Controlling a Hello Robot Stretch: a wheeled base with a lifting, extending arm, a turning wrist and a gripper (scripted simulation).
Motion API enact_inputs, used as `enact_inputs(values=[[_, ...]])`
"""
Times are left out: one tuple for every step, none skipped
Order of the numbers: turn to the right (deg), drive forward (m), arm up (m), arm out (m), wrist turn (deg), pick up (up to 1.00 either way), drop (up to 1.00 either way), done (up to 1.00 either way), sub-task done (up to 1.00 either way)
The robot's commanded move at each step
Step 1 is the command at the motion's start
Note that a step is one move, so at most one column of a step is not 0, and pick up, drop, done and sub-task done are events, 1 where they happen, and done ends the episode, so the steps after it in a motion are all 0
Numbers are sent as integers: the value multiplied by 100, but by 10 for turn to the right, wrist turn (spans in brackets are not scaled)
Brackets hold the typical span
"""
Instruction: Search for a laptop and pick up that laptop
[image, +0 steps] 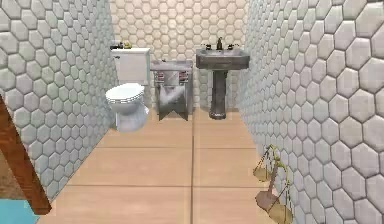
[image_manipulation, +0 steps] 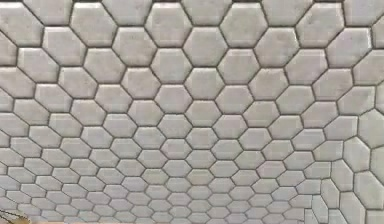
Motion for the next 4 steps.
enact_inputs(values=[[0,30,0,0,0,0,0,0,0],[-450,0,0,0,0,0,0,0,0],[-240,0,0,0,0,0,0,0,0],[0,95,0,0,0,0,0,0,0]])
